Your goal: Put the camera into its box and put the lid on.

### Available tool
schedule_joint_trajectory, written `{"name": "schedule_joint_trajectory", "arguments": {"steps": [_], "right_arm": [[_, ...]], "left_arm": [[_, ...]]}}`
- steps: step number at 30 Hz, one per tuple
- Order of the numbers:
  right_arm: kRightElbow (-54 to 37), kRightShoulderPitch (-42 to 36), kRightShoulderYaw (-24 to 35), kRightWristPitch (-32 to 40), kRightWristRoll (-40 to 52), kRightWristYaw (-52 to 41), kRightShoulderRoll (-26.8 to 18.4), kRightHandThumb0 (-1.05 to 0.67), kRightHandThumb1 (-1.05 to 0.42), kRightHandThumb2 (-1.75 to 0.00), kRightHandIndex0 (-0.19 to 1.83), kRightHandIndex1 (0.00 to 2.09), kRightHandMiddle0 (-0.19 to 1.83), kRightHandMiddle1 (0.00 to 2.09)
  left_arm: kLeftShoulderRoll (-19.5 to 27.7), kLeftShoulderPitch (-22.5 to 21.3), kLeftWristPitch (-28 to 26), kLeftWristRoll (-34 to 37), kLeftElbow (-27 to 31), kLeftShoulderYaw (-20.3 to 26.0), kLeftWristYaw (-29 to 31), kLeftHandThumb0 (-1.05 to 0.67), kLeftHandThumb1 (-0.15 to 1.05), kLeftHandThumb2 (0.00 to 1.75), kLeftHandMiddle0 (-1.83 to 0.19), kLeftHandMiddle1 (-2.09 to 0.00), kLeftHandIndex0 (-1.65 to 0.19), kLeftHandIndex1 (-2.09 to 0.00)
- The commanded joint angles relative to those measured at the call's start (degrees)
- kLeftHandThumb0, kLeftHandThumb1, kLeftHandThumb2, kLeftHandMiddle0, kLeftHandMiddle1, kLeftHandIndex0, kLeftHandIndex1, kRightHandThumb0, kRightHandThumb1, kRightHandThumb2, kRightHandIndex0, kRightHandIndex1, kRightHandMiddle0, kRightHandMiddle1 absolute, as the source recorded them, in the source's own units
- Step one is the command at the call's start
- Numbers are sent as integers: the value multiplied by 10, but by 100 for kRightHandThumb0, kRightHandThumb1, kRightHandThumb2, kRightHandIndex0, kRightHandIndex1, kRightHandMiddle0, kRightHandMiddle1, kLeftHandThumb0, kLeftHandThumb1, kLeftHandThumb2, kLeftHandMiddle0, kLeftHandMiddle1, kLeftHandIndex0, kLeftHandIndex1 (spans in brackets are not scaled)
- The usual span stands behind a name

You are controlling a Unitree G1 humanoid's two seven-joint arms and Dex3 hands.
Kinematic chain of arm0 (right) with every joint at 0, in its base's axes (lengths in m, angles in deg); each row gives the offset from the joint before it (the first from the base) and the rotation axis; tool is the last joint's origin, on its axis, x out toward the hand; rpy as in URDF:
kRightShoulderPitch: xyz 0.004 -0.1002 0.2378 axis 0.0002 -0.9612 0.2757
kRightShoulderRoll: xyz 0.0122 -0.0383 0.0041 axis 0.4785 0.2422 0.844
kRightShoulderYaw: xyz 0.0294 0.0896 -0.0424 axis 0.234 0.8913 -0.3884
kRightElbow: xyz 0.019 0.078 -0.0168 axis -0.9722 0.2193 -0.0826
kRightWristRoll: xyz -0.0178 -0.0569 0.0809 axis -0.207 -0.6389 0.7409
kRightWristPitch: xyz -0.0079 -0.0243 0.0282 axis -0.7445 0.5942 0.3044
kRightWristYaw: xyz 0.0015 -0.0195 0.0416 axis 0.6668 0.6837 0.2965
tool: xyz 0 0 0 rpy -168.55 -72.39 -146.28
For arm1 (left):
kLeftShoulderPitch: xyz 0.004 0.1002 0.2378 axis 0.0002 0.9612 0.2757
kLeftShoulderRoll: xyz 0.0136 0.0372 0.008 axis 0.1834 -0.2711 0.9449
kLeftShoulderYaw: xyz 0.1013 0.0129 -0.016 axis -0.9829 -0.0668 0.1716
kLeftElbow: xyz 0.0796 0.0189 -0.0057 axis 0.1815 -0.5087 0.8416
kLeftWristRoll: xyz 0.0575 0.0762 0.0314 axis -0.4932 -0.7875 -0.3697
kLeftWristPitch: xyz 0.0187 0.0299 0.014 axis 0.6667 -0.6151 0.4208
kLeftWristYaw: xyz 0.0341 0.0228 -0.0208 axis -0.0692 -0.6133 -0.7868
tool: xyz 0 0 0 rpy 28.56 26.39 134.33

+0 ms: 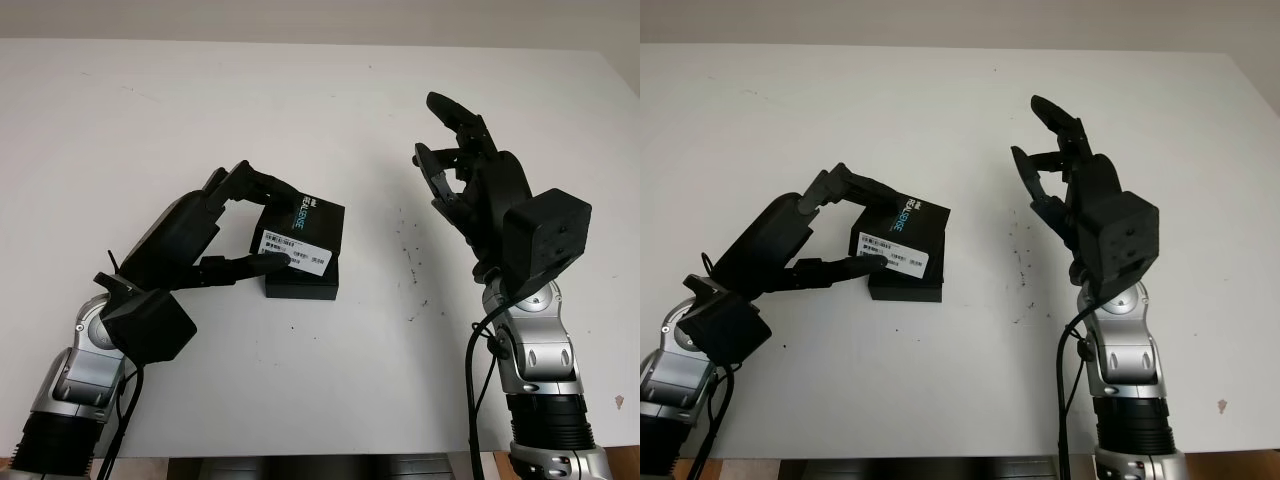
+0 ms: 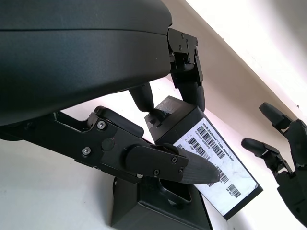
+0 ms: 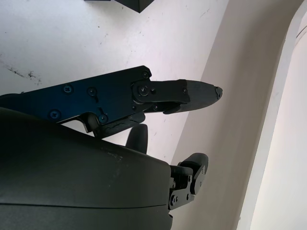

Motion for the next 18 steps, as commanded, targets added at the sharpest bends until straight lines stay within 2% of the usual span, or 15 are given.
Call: {"name": "schedule_joint_trajectory", "arguments": {"steps": [1, 2, 4, 11, 12, 13, 18], "right_arm": [[-6, -2, 4, -2, 5, 0, 4, -62, -105, -32, -19, 166, 8, 47], [-6, -2, 5, -1, 6, 1, 5, -62, -105, -32, -19, 191, 8, 48], [-7, -2, 4, 0, 8, 0, 4, -62, -105, -32, -19, 206, 7, 48], [-10, -4, 3, -2, 6, 3, 3, -63, -105, -32, -19, 206, 4, 55], [-11, -4, 2, -1, 5, 3, 3, -63, -105, -32, -19, 208, 4, 55], [-11, -4, 2, 0, 3, 4, 3, -63, -105, -32, -19, 201, 3, 56], [-9, -4, 2, -4, 3, 6, 4, -61, -105, -32, -19, 209, 3, 54]], "left_arm": [[0, 6, 4, -5, 14, 3, -5, -34, 105, 29, -4, -145, -3, -118], [1, 7, 5, -7, 16, 3, -6, -34, 105, 29, -4, -147, -3, -118], [2, 9, 12, -14, 18, 3, -11, -34, 105, 29, -3, -147, -3, -118], [6, 24, 15, -63, 48, 5, -39, -36, 105, 28, -7, -148, -4, -118], [6, 27, 16, -68, 53, 6, -42, -36, 105, 28, -7, -150, -5, -118], [7, 30, 16, -73, 58, 6, -45, -37, 105, 28, -7, -153, -5, -118], [5, 42, 25, -87, 75, 6, -61, -36, 105, 27, -2, -169, -4, -120]]}}
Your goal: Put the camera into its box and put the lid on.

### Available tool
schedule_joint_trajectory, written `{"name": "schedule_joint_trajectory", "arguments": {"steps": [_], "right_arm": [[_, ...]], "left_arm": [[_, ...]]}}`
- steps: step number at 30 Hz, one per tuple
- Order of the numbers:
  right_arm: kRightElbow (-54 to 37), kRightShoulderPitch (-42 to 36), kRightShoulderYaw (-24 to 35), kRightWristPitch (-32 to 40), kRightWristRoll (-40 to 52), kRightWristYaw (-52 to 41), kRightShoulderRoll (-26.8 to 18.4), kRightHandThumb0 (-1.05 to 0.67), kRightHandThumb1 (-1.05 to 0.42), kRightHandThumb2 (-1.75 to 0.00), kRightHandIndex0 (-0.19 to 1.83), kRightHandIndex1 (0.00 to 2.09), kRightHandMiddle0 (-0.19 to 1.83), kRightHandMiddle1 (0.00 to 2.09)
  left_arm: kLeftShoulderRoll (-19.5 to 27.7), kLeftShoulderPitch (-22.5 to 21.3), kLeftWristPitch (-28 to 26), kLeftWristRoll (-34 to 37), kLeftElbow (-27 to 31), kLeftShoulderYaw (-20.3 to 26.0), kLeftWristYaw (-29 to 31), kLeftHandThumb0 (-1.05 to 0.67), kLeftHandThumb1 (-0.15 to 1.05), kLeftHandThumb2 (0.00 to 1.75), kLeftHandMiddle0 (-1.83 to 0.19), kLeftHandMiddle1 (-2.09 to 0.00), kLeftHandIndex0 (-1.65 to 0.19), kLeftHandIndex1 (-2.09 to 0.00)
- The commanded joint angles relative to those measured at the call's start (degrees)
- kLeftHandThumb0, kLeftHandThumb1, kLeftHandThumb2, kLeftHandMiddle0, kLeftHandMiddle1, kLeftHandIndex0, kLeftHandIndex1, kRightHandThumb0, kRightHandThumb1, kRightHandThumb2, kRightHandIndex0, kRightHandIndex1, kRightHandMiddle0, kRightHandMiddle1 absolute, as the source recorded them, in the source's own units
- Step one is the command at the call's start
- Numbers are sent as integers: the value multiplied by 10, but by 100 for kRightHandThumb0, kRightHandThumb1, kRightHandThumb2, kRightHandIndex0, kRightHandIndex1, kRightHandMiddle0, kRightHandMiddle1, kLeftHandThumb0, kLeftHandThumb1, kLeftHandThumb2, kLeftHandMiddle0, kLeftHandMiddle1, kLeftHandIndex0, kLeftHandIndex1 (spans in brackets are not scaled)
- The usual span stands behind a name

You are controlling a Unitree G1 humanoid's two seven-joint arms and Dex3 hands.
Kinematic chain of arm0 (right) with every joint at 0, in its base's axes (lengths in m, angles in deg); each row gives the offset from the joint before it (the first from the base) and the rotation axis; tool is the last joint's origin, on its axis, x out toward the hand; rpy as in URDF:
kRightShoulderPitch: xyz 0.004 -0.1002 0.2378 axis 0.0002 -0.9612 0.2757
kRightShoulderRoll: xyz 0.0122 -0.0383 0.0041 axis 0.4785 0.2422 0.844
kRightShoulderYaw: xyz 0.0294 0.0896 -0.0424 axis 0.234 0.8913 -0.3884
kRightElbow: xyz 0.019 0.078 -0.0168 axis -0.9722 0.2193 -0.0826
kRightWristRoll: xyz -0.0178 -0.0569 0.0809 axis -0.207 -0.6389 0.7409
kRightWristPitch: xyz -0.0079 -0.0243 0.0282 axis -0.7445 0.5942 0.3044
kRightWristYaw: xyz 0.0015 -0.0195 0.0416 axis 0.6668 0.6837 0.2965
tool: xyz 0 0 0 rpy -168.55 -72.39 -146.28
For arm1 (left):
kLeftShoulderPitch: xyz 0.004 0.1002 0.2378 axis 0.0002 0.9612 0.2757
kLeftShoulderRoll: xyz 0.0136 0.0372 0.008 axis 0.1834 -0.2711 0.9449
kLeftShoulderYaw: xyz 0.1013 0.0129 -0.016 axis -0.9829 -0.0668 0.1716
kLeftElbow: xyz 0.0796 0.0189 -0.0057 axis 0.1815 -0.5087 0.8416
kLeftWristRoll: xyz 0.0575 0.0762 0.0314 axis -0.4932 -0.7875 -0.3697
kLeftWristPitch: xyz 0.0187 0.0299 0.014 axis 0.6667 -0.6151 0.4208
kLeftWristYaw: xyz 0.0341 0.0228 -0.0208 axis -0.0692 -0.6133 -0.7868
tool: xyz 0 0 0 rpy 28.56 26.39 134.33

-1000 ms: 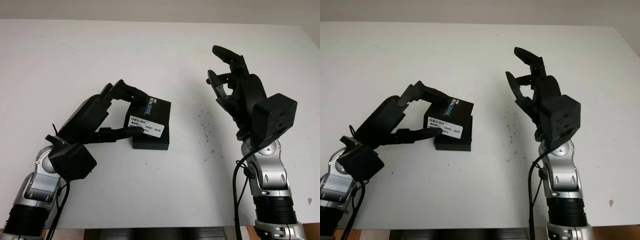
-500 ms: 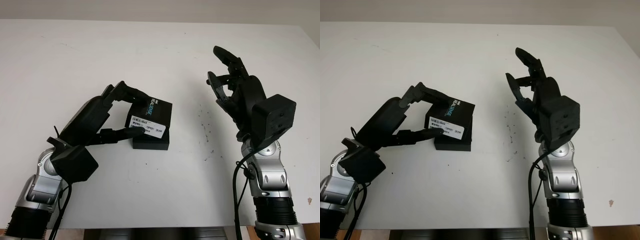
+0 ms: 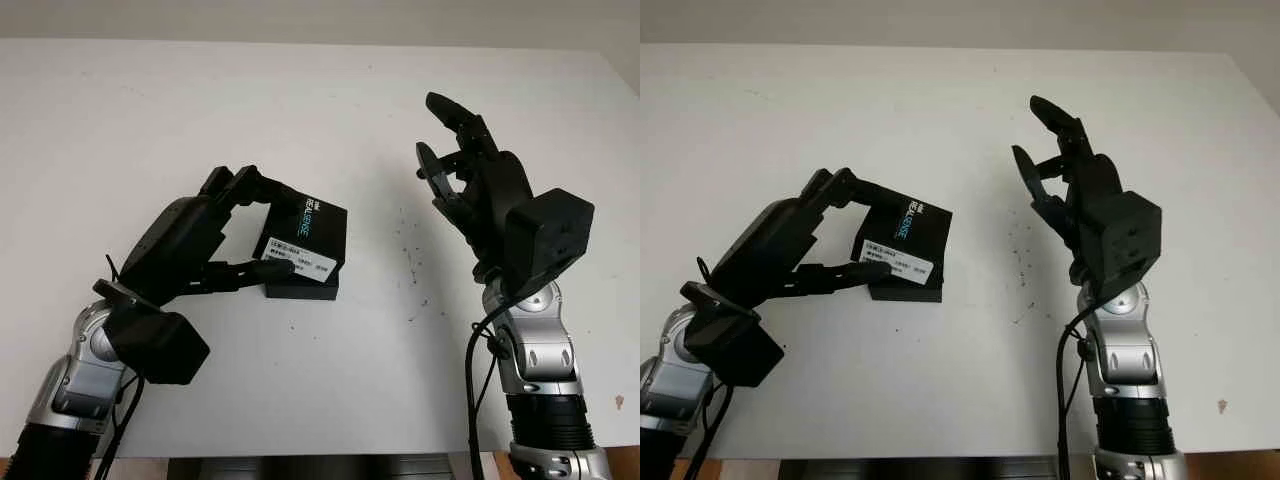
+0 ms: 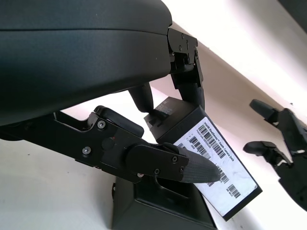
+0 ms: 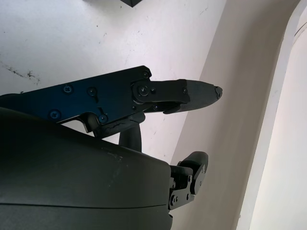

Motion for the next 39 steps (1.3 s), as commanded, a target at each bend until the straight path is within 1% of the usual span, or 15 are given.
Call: {"name": "schedule_joint_trajectory", "arguments": {"steps": [1, 5, 8, 12, 13, 14, 16, 18, 20, 24, 29, 34, 36, 38, 39], "right_arm": [[-8, -3, 2, -5, 0, 1, 3, -62, -105, -32, -19, 209, 3, 54], [-7, -3, 2, -7, 1, 1, 3, -63, -105, -32, -19, 207, 4, 54], [-9, -3, 2, -4, 3, -1, 3, -63, -105, -32, -19, 184, 3, 58], [-8, -4, 4, -7, 8, -2, 4, -61, -105, -32, -19, 206, 1, 61], [-8, -4, 4, -8, 8, -2, 3, -61, -105, -32, -19, 205, 1, 62], [-7, -4, 5, -8, 9, -2, 3, -61, -105, -32, -19, 190, 0, 62], [-6, -4, 5, -7, 10, -3, 3, -61, -105, -32, -19, 200, -1, 63], [-7, -4, 5, -6, 10, -2, 3, -61, -105, -32, -19, 188, 0, 63], [-9, -4, 4, -4, 11, -2, 3, -63, -105, -31, -19, 204, 0, 63], [-9, -4, 3, -6, 7, -1, 2, -62, -105, -31, -19, 183, 0, 65], [-10, -4, 5, -6, 17, -6, 3, -60, -105, -31, -19, 206, -2, 65], [-4, -2, 5, -14, 16, -8, -1, -61, -105, -31, -19, 192, -3, 65], [-3, -1, 6, -13, 16, -9, -1, -62, -105, -31, -19, 198, -2, 66], [-4, -1, 8, -10, 20, -12, -1, -62, -105, -31, -19, 161, -3, 65], [-5, -1, 8, -8, 20, -13, -1, -61, -105, -31, -19, 158, -3, 66]], "left_arm": [[1, 13, 7, -11, 18, 6, -13, -36, 105, 27, -2, -170, -3, -120], [0, 23, 25, -45, 25, 4, -44, -36, 105, 28, -1, -171, -4, -121], [-4, 32, 33, -57, 28, 2, -60, -36, 105, 29, 1, -170, -2, -121], [-13, 46, 25, -57, 38, 1, -66, -35, 105, 27, 6, -174, 3, -125], [-15, 49, 24, -58, 40, 1, -68, -34, 105, 26, 7, -174, 3, -125], [-17, 51, 24, -60, 40, 1, -70, -34, 105, 26, 7, -175, 3, -126], [-19, 55, 24, -63, 40, 1, -76, -34, 105, 26, 7, -176, 4, -127], [-21, 59, 22, -66, 40, 2, -80, -34, 105, 26, 7, -176, 4, -127], [-23, 64, 18, -72, 43, 3, -84, -34, 105, 26, 7, -177, 5, -127], [-25, 69, 16, -73, 44, 3, -90, -33, 105, 26, 7, -176, 4, -126], [-29, 76, 10, -79, 48, 3, -97, -33, 105, 25, 8, -176, 4, -124], [-31, 75, 9, -82, 45, 1, -102, -34, 105, 24, 7, -175, 3, -123], [-31, 74, 7, -84, 44, 0, -103, -34, 105, 24, 7, -174, 3, -122], [-32, 73, 7, -84, 42, -1, -104, -35, 105, 24, 7, -173, 3, -121], [-32, 72, 6, -83, 40, -2, -102, -35, 105, 24, 7, -173, 3, -121]]}}
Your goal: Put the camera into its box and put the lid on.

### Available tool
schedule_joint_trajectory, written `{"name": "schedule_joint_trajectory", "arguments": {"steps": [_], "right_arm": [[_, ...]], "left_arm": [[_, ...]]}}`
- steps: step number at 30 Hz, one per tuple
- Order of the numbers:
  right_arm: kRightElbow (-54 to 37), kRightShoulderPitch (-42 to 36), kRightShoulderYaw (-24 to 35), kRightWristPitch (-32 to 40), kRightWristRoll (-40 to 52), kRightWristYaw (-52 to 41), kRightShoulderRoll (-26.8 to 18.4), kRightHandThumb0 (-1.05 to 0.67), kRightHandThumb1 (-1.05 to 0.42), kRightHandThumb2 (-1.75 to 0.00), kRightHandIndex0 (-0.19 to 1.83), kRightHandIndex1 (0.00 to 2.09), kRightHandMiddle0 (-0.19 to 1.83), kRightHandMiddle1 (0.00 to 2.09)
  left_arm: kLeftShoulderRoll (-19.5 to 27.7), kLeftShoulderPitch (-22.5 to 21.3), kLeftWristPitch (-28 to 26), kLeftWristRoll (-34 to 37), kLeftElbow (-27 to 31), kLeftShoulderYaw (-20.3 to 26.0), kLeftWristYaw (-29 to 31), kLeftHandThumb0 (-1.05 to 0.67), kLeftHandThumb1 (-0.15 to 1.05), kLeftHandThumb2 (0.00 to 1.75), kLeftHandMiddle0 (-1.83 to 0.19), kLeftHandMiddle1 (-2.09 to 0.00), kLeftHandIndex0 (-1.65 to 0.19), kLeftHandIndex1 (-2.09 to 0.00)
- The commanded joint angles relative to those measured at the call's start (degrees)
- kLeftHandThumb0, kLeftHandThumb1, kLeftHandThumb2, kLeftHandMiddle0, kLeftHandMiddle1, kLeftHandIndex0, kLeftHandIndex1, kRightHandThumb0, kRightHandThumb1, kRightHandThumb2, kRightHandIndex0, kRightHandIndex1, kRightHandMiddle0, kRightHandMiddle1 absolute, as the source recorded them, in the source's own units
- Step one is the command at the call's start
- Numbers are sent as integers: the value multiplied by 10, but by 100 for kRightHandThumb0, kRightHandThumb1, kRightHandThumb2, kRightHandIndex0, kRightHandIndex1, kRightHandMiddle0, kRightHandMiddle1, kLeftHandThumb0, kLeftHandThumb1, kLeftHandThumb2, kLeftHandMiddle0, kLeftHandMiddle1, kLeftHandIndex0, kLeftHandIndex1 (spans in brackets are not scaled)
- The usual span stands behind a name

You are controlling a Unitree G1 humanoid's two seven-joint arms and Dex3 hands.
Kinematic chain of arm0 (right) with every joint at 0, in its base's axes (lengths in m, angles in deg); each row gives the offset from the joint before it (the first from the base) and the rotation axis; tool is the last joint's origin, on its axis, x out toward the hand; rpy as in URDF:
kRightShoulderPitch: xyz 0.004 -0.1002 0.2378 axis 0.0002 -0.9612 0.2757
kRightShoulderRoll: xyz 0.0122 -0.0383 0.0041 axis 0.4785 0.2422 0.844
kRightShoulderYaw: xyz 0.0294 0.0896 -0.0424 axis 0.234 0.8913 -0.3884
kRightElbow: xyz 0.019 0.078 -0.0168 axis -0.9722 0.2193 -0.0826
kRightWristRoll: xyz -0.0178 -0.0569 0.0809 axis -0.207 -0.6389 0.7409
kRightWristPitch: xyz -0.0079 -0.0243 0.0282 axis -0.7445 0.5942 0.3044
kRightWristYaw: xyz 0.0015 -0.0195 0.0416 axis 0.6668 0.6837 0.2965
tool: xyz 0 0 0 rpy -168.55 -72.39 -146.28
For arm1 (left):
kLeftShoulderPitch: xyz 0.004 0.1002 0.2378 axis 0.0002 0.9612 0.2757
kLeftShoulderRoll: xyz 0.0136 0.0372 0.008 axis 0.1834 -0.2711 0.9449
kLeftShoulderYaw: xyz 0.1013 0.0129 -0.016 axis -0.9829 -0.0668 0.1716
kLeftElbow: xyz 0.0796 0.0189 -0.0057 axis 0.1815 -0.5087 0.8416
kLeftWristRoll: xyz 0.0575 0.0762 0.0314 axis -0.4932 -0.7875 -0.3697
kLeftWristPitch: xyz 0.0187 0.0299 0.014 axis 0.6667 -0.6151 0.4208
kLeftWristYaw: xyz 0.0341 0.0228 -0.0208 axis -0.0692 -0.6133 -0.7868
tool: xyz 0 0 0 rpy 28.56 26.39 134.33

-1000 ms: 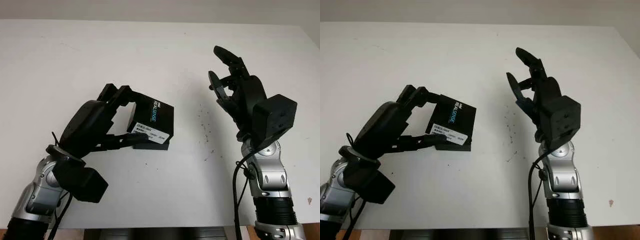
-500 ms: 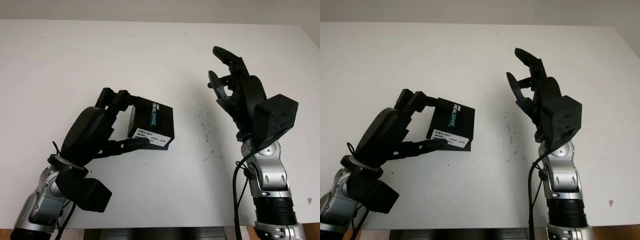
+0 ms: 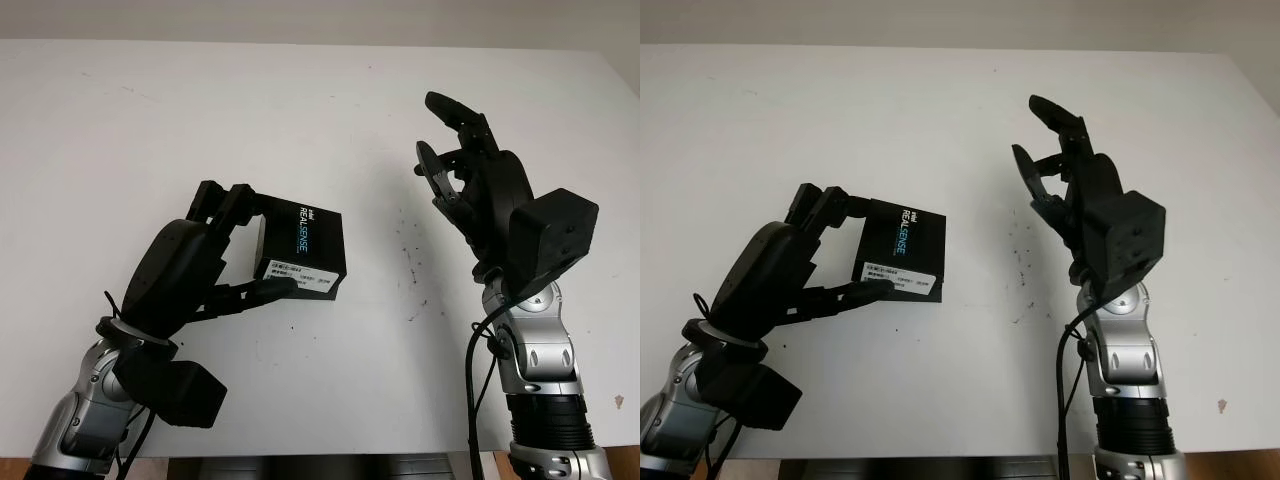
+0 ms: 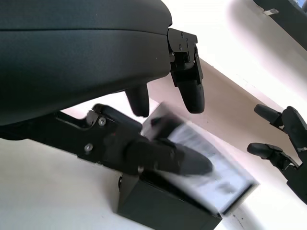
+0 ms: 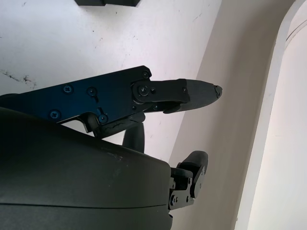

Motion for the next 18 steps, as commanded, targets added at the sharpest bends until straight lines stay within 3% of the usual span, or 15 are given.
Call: {"name": "schedule_joint_trajectory", "arguments": {"steps": [1, 5, 6, 7, 9, 10, 12, 14, 16, 18], "right_arm": [[-7, -1, 5, -2, 2, -1, -1, -62, -105, -31, -19, 157, -3, 66], [-8, -1, 4, 0, 0, 1, -1, -61, -105, -31, -19, 170, -3, 65], [-8, -1, 4, 0, -1, 2, 0, -60, -105, -31, -19, 181, -2, 65], [-8, -1, 5, 0, -1, 2, 0, -60, -105, -31, -19, 185, -2, 64], [-8, -1, 5, -2, 0, 1, 0, -61, -105, -31, -19, 161, -1, 64], [-7, -1, 4, -3, -2, 2, -1, -61, -105, -31, -19, 162, -2, 65], [-6, -1, 3, -6, -6, 3, -2, -61, -105, -31, -19, 150, -1, 65], [-6, -1, 3, -8, -6, 2, -2, -61, -105, -31, -19, 139, -1, 64], [-7, -2, 3, -8, -7, 2, -2, -61, -105, -32, -15, 113, -3, 68], [-13, -2, 3, 5, -6, 3, -1, -61, -105, -32, -15, 127, -4, 68]], "left_arm": [[-3, 1, -1, 2, 0, -2, -2, -35, 105, 25, 7, -172, 3, -121], [0, -2, -15, -8, -2, -7, 5, -36, 105, 26, 10, -171, 4, -118], [2, -3, -21, -13, -1, -8, 7, -38, 105, 26, 6, -138, 7, -109], [4, -4, -28, -21, 1, -9, 10, -39, 105, 26, 3, -125, 6, -104], [10, -6, -35, -35, 3, -13, 17, -42, 105, 27, -7, -73, 6, -84], [16, -8, -43, -46, 6, -17, 26, -45, 105, 28, -13, -38, 5, -65], [25, -11, -52, -57, 10, -22, 43, -52, 105, 31, -6, -11, 8, -38], [31, -14, -54, -52, 9, -25, 56, -54, 105, 31, -2, -6, 7, -29], [30, -14, -52, -34, 6, -26, 65, -56, 105, 30, 1, -4, 9, -24], [30, -14, -51, -21, 6, -25, 69, -56, 105, 31, 2, -4, 9, -22]]}}
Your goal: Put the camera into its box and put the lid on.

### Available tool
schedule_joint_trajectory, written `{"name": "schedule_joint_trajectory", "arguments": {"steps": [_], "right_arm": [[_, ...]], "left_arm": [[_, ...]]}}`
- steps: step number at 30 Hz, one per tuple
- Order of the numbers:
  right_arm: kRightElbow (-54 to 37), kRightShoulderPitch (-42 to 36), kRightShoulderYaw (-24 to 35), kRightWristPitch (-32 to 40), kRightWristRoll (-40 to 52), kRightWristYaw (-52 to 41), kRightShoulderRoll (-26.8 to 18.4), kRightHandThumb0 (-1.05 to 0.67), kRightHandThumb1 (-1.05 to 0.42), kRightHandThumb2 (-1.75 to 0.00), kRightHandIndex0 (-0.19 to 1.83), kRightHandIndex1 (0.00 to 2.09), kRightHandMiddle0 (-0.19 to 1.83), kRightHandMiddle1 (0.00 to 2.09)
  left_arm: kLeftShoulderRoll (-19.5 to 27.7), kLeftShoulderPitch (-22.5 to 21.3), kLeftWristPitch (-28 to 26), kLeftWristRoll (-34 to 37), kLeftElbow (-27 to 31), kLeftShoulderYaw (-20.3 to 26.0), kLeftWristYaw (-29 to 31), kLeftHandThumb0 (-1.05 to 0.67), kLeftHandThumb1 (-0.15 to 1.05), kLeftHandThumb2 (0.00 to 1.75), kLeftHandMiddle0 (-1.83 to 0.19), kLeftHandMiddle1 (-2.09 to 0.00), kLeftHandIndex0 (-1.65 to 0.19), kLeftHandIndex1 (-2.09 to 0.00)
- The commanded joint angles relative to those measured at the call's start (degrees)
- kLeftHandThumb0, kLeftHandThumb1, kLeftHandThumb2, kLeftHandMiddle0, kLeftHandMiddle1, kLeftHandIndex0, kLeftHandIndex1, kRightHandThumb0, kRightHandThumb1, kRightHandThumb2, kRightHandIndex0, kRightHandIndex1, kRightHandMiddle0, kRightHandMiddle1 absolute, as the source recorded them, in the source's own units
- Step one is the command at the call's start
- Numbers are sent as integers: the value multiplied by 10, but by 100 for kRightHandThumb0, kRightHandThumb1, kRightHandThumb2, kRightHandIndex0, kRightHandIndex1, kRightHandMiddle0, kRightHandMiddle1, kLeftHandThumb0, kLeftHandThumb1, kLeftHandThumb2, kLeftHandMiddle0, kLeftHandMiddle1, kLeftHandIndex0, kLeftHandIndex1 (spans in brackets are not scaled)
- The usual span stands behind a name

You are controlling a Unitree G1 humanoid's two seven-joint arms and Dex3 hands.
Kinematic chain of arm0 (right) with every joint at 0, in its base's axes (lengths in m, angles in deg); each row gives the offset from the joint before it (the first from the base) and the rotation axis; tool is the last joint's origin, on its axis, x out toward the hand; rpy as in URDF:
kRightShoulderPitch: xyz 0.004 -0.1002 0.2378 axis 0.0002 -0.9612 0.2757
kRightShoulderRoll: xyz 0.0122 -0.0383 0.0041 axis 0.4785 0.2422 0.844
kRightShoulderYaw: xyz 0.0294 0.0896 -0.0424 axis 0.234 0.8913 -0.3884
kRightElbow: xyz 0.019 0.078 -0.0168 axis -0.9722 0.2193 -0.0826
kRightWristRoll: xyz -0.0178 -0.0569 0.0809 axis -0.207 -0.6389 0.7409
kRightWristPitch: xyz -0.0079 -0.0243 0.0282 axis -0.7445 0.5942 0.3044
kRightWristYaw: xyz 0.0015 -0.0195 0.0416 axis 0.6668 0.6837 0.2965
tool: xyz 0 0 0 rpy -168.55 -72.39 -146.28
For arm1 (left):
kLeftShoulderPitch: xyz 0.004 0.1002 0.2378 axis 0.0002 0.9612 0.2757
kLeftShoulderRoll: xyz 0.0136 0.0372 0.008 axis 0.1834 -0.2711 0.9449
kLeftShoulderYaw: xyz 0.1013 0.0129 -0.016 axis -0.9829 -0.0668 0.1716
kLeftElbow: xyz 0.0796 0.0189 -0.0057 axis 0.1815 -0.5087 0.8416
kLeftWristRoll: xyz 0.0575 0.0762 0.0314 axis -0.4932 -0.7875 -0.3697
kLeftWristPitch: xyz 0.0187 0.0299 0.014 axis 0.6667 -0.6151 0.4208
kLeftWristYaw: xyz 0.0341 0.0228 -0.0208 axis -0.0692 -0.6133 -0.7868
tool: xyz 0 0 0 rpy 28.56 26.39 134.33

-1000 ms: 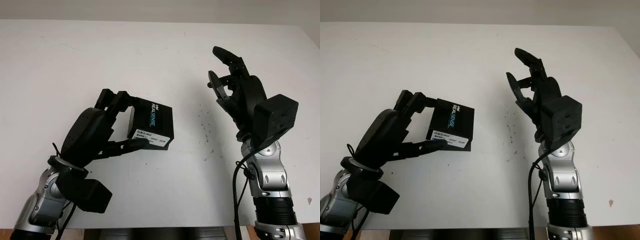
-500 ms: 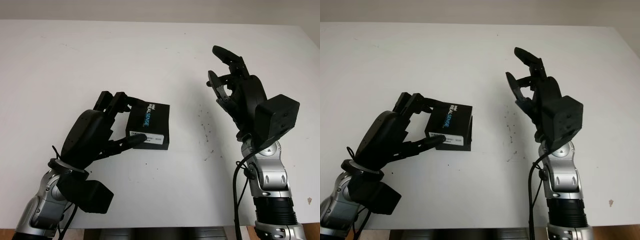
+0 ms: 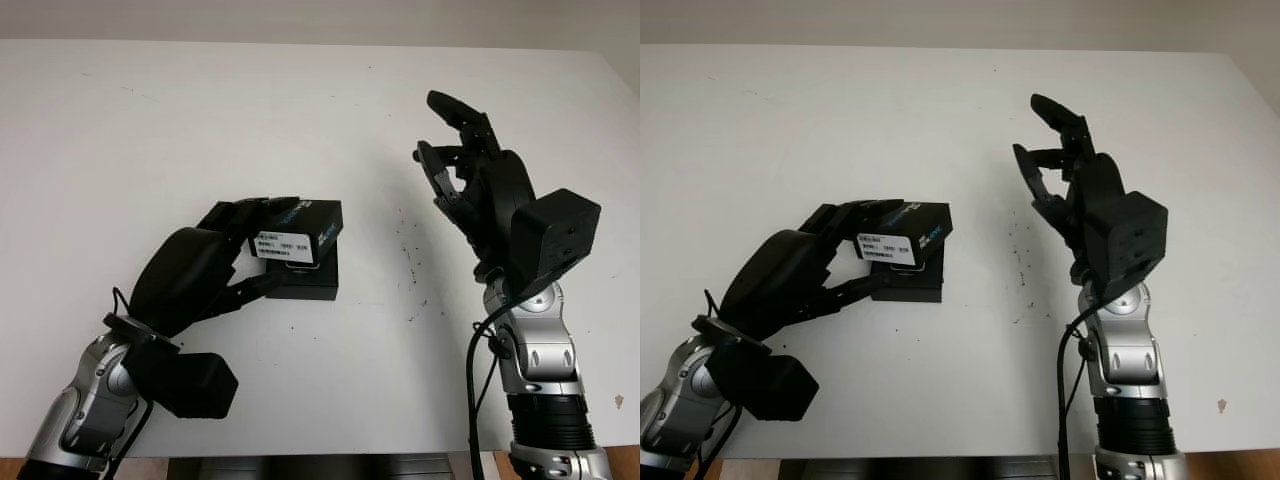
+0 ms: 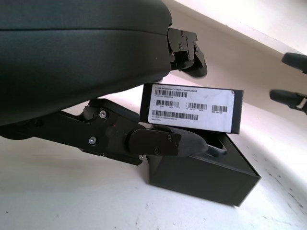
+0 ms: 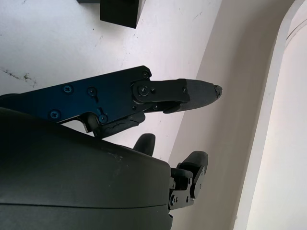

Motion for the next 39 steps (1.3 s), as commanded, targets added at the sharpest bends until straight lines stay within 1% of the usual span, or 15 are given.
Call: {"name": "schedule_joint_trajectory", "arguments": {"steps": [1, 4, 6, 8, 15, 17, 18, 20, 24, 25, 29, 33, 35, 37, 39], "right_arm": [[-14, -3, 2, 7, -1, 1, -1, -62, -105, -32, -18, 129, -3, 66], [-15, -3, 2, 6, 0, 1, 1, -60, -105, -32, -15, 133, -3, 64], [-11, -2, 3, 1, 2, 1, 3, -59, -105, -32, -18, 173, -3, 65], [-9, -1, 3, 0, 4, 1, 3, -59, -105, -32, -19, 168, -4, 65], [-8, 1, 1, 3, 3, 6, 4, -61, -105, -31, -19, 208, -3, 65], [-8, 0, 0, 3, 0, 5, 3, -61, -105, -32, -19, 179, -4, 66], [-7, 0, -1, 1, -2, 6, 3, -61, -105, -32, -19, 184, -4, 66], [-7, 0, -1, 0, -2, 7, 4, -61, -105, -32, -19, 176, -3, 67], [-7, -1, -3, 0, -4, 7, 4, -62, -105, -32, -19, 201, -4, 69], [-6, -1, -3, -1, -4, 8, 4, -62, -105, -31, -19, 194, -4, 69], [0, 0, -2, -9, -4, 7, 3, -62, -105, -31, -19, 208, -3, 69], [-3, 0, -2, -2, -3, 6, 3, -61, -105, -32, -19, 177, -4, 68], [-5, -1, -3, 0, -3, 6, 4, -60, -105, -32, -19, 198, -3, 65], [-6, -1, -3, 0, -3, 7, 6, -60, -105, -31, -19, 207, -3, 64], [-6, -1, -2, 2, 0, 7, 7, -60, -105, -31, -19, 190, -2, 62]], "left_arm": [[2, -3, 3, 12, 7, -1, 4, -56, 105, 33, 2, -4, 9, -21], [3, -3, 3, 19, 9, 1, 5, -55, 105, 35, 2, -5, 8, -20], [5, -2, 5, 25, 9, 3, 5, -54, 105, 36, 1, -5, 7, -19], [6, -3, 6, 26, 9, 3, 3, -52, 105, 37, 1, -6, 6, -19], [12, -2, 10, 41, 11, 8, 7, -52, 105, 40, -2, -6, 3, -18], [16, -2, 9, 43, 14, 10, 10, -52, 105, 41, -3, -6, 3, -17], [18, -2, 9, 46, 16, 11, 14, -52, 105, 42, -3, -6, 3, -17], [26, -3, 6, 49, 21, 12, 26, -51, 105, 42, -3, -6, 3, -17], [54, -13, -19, 49, 45, 10, 83, -60, 105, 51, 2, -4, 7, -13], [62, -18, -23, 55, 50, 9, 101, -61, 105, 52, 2, -5, 7, -13], [88, -39, -42, 71, 67, 5, 167, -67, 105, 59, 0, -6, 7, -12], [109, -79, -66, 79, 70, -5, 229, -75, 105, 61, -3, -7, 4, -12], [115, -104, -73, 80, 63, -14, 253, -77, 105, 60, -5, -7, 1, -13], [117, -123, -74, 81, 53, -21, 268, -79, 105, 61, -7, -8, -2, -14], [119, -147, -76, 79, 42, -32, 284, -81, 105, 61, -9, -8, -3, -15]]}}
